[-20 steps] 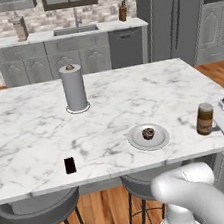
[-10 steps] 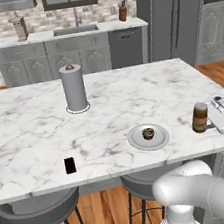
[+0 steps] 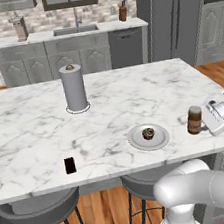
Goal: Take the cinnamon bottle from the cabinet and place it on the dining table, next to the plate with the cupcake. Then take the chocolate from the dining counter and place it on the cupcake plate.
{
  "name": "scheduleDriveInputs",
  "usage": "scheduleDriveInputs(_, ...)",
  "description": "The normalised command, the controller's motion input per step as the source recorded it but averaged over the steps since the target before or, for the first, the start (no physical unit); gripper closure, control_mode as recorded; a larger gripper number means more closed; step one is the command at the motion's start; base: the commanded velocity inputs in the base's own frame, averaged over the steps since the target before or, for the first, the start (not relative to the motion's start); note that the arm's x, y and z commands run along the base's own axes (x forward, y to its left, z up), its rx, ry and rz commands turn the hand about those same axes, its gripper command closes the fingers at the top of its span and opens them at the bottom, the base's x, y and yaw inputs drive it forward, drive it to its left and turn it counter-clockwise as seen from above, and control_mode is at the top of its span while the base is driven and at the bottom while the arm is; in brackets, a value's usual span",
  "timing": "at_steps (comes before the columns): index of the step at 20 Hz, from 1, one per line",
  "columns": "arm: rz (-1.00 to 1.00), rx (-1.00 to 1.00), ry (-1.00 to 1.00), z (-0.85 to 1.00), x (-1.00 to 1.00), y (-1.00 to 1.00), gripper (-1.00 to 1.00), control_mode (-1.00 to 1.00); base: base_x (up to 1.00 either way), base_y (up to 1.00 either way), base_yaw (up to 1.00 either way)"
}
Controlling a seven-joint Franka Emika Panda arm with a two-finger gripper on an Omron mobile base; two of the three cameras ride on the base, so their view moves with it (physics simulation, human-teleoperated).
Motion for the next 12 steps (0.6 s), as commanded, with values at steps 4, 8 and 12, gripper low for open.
scheduleDriveInputs(4,-0.01,0.0,0.0,-0.27,0.35,0.0,1.0,-1.0,0.0,0.0,0.0)
scheduleDriveInputs(8,0.0,0.0,0.0,-0.25,0.33,-0.02,1.0,-1.0,0.0,0.0,0.0)
scheduleDriveInputs(12,0.0,0.0,0.0,-0.26,0.27,-0.07,1.0,-1.0,0.0,0.0,0.0)
